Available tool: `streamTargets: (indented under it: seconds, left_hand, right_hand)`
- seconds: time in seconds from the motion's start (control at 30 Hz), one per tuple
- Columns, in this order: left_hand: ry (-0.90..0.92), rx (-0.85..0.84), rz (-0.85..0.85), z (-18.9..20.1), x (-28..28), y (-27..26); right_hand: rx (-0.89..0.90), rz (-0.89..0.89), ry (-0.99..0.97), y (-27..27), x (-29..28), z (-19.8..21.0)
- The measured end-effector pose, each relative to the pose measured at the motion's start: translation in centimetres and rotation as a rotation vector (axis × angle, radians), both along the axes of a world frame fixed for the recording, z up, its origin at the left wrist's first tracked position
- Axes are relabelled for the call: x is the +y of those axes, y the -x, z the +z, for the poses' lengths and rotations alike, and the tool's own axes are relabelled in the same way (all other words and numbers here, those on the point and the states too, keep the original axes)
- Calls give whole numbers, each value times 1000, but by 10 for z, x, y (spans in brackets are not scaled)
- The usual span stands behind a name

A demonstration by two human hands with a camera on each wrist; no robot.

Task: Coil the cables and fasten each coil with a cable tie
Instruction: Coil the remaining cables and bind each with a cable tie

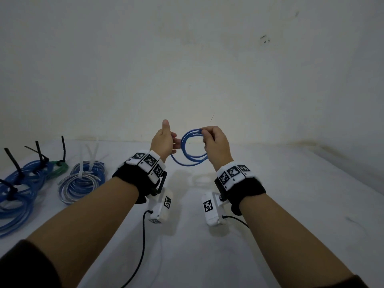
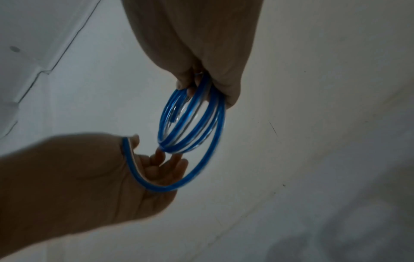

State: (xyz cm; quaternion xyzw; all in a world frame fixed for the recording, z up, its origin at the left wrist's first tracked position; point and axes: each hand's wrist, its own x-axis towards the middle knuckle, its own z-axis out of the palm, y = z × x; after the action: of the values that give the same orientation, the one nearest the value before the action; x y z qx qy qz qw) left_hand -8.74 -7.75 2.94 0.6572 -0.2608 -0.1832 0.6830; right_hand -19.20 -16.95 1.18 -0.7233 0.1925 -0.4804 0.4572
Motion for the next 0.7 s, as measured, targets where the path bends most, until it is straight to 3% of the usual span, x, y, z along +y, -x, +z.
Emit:
streamTargets:
  seconds: [0.13, 0.27, 0.33, 0.43, 0.7]
  left_hand:
    - [-73, 175, -34, 1, 6, -3]
    - [74, 409, -18, 8, 8, -4]
    - [157, 445, -18, 11, 7, -5]
    - [178, 233, -46, 7, 6, -7]
    - [-15, -719, -141, 6, 11, 2]
  right_hand:
    - [-118, -99, -93, -2, -2, 3]
    - [-181, -111, -198, -7, -1, 3]
    - [-182, -104, -226, -8, 0, 1]
    - [-155, -68, -208, -7, 2, 0]
    - [-36, 28, -69, -5, 7, 0]
